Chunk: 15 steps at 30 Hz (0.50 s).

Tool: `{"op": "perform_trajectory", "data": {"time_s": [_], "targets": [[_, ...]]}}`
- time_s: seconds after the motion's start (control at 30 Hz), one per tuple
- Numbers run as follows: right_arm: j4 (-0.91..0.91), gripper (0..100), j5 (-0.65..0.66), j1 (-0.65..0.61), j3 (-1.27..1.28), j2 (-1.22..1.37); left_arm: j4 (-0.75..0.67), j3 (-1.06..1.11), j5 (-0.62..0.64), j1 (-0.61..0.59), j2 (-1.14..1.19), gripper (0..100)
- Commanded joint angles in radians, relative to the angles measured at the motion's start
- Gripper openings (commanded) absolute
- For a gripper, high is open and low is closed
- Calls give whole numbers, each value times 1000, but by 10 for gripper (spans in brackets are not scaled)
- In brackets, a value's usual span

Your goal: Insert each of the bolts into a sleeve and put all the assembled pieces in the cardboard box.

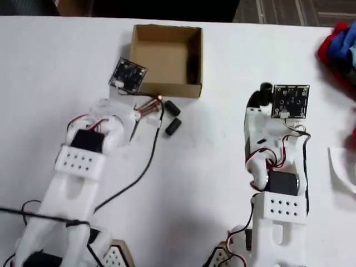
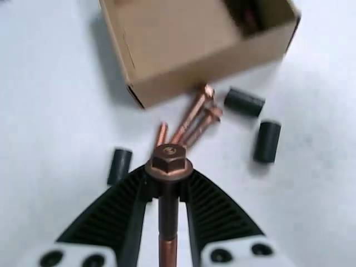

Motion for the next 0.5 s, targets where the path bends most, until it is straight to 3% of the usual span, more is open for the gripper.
{"op": "perform_trajectory", "data": {"time_s": [0.0, 0.2, 0.27, 0.4, 0.47], "targets": [[8, 20, -9, -2, -2, -28, -32, 16, -8, 8, -60, 25], [-153, 20, -46, -67, 140, -108, 58, 48, -2, -48, -69, 26], [-314, 19, -78, -110, 279, -162, 77, 51, -2, -69, -69, 26], [-825, 19, -80, -197, 626, -292, 68, 47, -5, -114, -69, 25], [-914, 19, -87, -225, 652, -334, 20, 51, -3, -83, -69, 25]]}}
